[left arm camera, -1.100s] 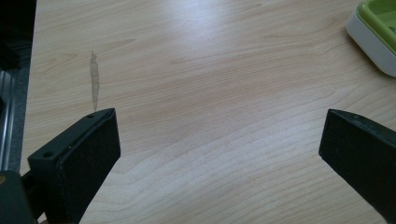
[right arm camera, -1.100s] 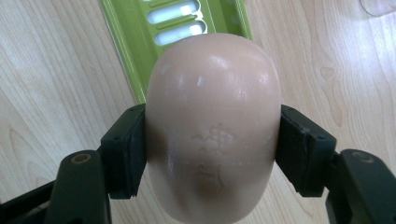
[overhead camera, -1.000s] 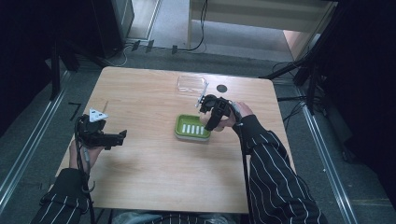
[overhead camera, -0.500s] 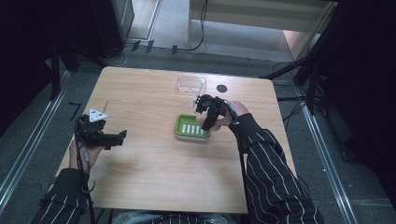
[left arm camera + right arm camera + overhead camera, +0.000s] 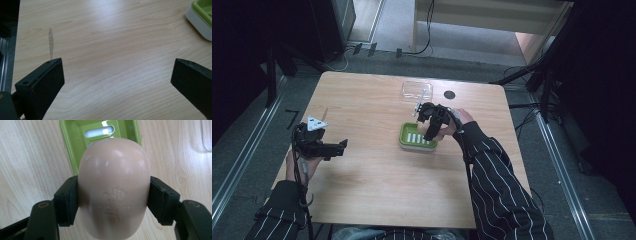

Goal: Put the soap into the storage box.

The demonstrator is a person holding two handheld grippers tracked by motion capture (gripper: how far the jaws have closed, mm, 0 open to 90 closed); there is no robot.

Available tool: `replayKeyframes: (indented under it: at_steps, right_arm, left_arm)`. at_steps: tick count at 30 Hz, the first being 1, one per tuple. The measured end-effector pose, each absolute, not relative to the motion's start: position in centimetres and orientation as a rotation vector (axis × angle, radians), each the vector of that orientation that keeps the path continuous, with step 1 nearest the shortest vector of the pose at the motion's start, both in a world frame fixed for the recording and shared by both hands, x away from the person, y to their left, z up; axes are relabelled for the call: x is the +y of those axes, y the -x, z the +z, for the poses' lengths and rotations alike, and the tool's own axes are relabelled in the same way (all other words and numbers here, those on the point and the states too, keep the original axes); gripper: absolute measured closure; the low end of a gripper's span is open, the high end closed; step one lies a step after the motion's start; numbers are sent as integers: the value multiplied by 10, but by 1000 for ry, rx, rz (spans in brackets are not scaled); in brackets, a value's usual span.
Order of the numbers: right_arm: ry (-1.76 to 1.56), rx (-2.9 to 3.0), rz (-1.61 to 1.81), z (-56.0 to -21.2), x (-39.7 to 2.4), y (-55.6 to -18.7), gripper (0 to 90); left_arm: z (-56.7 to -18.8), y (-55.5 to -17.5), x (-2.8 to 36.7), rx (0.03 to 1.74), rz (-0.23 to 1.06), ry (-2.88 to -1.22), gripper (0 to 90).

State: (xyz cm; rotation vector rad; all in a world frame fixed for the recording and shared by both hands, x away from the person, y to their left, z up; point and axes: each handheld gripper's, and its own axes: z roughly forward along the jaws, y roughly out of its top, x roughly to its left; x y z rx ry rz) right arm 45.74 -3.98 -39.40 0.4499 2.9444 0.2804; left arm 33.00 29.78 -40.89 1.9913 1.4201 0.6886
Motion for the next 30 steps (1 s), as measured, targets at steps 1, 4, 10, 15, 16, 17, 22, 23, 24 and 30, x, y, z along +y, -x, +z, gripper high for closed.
replayKeyframes:
  at_steps: [1, 4, 10, 15, 16, 17, 22, 23, 24, 30]
  right_arm:
    - [-448, 2942, 280, -394, -39, -457, 333]
    - [-440, 2943, 290, -396, -37, -457, 333]
    - [-429, 2946, 288, -398, -33, -457, 333]
    - [-414, 2949, 292, -401, -31, -459, 333]
    - [-411, 2948, 294, -402, -31, -459, 333]
    - [-407, 2946, 298, -402, -30, -460, 333]
    - [-406, 2947, 305, -405, -28, -460, 333]
    - [-406, 2947, 305, -405, -28, -460, 333]
    - [-405, 2948, 310, -405, -27, -460, 333]
    - [-410, 2941, 327, -407, -25, -461, 333]
  left_arm:
    - [-409, -330, 298, 1419, 689, -1992, 0]
    - [-409, -330, 298, 1419, 689, -1993, 0]
    - [-409, -330, 298, 1420, 688, -1991, 0]
    - [-409, -330, 298, 1420, 688, -1991, 0]
    - [-409, -330, 298, 1420, 687, -1992, 0]
    - [-409, -330, 298, 1419, 687, -1993, 0]
    - [-409, -330, 298, 1419, 688, -1992, 0]
    - [-409, -330, 298, 1419, 688, -1992, 0]
    - [-409, -330, 298, 1420, 688, -1992, 0]
    - [-409, -330, 298, 1421, 687, -1991, 0]
